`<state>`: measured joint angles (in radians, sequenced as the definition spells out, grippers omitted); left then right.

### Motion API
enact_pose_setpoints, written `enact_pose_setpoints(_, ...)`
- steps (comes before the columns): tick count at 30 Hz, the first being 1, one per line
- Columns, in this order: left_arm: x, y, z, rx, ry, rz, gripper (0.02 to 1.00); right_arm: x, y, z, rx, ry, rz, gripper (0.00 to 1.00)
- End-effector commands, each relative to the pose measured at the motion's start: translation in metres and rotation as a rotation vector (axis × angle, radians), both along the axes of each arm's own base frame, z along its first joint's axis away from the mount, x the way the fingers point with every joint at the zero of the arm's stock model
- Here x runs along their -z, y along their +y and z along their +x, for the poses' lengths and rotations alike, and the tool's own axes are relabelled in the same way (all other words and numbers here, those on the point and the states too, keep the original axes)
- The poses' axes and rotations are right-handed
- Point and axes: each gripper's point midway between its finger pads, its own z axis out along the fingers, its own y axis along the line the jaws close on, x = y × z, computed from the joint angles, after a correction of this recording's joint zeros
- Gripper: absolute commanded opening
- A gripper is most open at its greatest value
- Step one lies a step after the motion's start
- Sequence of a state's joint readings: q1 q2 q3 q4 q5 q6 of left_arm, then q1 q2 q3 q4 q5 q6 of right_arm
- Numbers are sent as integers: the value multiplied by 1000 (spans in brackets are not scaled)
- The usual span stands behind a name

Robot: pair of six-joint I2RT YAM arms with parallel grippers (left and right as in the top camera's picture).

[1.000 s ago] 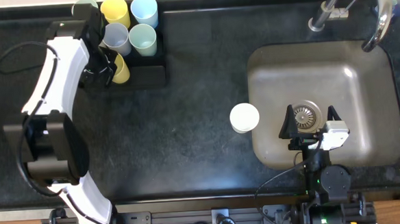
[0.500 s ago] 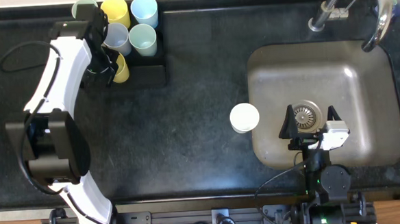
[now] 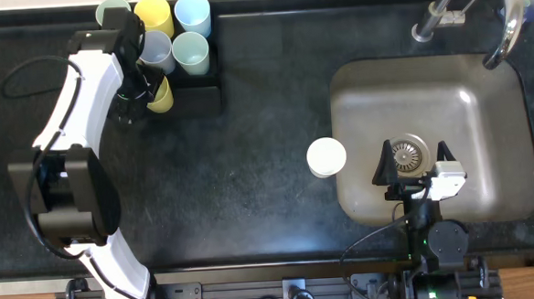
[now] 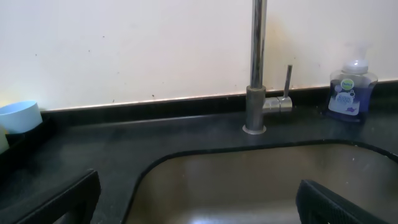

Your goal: Store Cups

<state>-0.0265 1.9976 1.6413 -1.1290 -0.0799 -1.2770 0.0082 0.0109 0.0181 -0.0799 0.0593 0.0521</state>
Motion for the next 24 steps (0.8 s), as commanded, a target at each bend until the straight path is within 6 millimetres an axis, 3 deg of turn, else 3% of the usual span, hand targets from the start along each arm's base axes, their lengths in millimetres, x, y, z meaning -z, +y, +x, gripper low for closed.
enact_pose_setpoints(1,0,0,-1,0,1,18,998,3,-1,0,3,0,0,998)
enact_pose_setpoints(4,-18,0,-1,-1,-43,18,998,3,-1,0,3,0,0,996)
enact_pose_setpoints(7,-50,3,-4,-2,-114,30,998,3,-1,0,3,0,0,996)
enact_pose_setpoints(12,-116,5,-38,-2,-211,32,998,4,-1,0,3,0,0,996)
enact_pose_setpoints(15,-152,7,-77,-3,-242,39,998,3,-1,0,3,0,0,998)
enact_pose_setpoints(17,-173,13,-113,-9,-247,64,996,3,-1,0,3,0,0,998)
enact_pose_setpoints(19,-183,20,-148,-16,-254,97,996,3,-1,0,3,0,0,998)
enact_pose_setpoints(22,-173,31,-194,-8,-261,153,998,3,-1,0,3,0,0,996)
enact_pose_setpoints(24,-141,37,-236,36,-227,185,998,3,-1,0,3,0,0,998)
